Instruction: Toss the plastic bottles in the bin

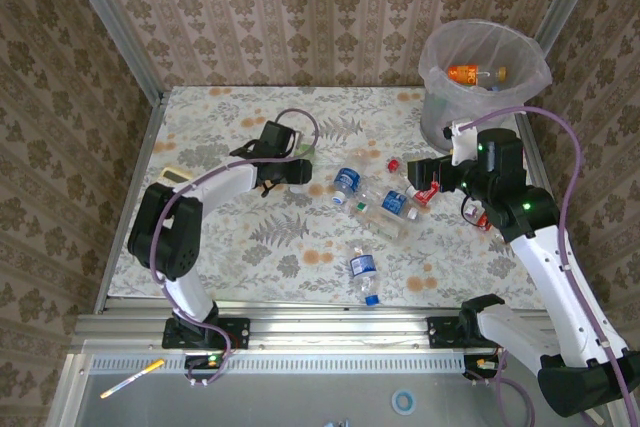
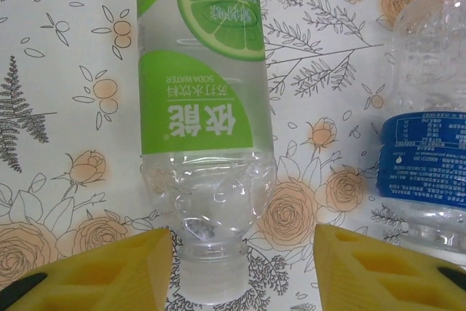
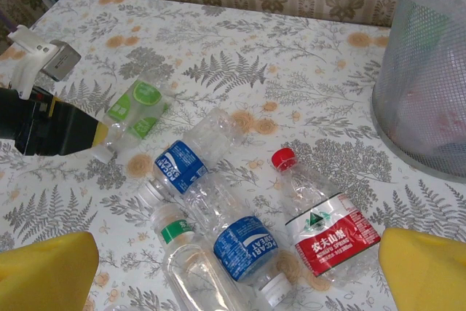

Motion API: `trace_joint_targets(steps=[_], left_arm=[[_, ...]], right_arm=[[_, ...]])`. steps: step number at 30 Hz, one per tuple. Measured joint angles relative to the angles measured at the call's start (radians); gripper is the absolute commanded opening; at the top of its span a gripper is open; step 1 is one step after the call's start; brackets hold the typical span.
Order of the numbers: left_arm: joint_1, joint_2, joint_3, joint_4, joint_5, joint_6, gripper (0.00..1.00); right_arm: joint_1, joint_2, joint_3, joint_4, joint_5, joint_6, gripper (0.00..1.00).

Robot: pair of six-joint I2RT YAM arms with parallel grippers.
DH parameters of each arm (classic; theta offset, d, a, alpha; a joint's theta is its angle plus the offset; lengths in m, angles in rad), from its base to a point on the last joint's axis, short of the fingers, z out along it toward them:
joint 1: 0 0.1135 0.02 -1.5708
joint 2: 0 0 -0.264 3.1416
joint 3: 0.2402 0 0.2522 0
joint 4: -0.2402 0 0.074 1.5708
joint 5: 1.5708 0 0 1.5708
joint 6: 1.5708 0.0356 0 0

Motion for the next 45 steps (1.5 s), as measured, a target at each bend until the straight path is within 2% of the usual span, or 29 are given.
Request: trace_joint_targets(steps=[5, 10, 14, 24, 27, 31, 34, 40, 45], left_arm=[[-0.002, 0.013, 0.033, -0.061, -0.008, 0.048, 0.79], [-0.013, 0.057, 0.113, -0.133, -0.022, 0.097, 0.88], [-0.017, 0.084, 0.136, -0.185, -0.027, 0.119, 0.92], [-0.008, 0.236, 0.249, -0.253, -0.082, 0.127, 0.92], [-0.006, 0.286, 0.314, -0.255, -0.09, 0.14, 0.87], [-0.002, 0.338, 0.376, -0.253, -0.097, 0.16, 0.7], [0.005, 0.349, 0.378, -0.254, -0.098, 0.167, 0.62], [0.023, 0.33, 0.341, -0.217, -0.093, 0.172, 0.5], [0.026, 0.281, 0.264, -0.168, -0.076, 0.174, 0.47]], right_arm=[[0.0, 0.0, 0.0, 0.0, 0.0, 0.001, 1.0], [0.0, -0.001, -0.006, 0.0, 0.0, 0.001, 1.0], [0.0, -0.001, -0.007, -0.001, -0.007, 0.002, 1.0], [0.0, 0.0, -0.007, -0.001, -0.016, 0.014, 1.0], [0.0, 0.007, -0.007, -0.001, -0.019, 0.02, 1.0], [0.0, 0.016, -0.008, -0.001, -0.019, 0.023, 1.0], [0.0, 0.017, -0.008, -0.002, -0.019, 0.024, 1.0], [0.0, 0.017, -0.021, -0.001, -0.019, 0.024, 1.0], [0.0, 0.017, -0.027, -0.001, -0.019, 0.027, 1.0]])
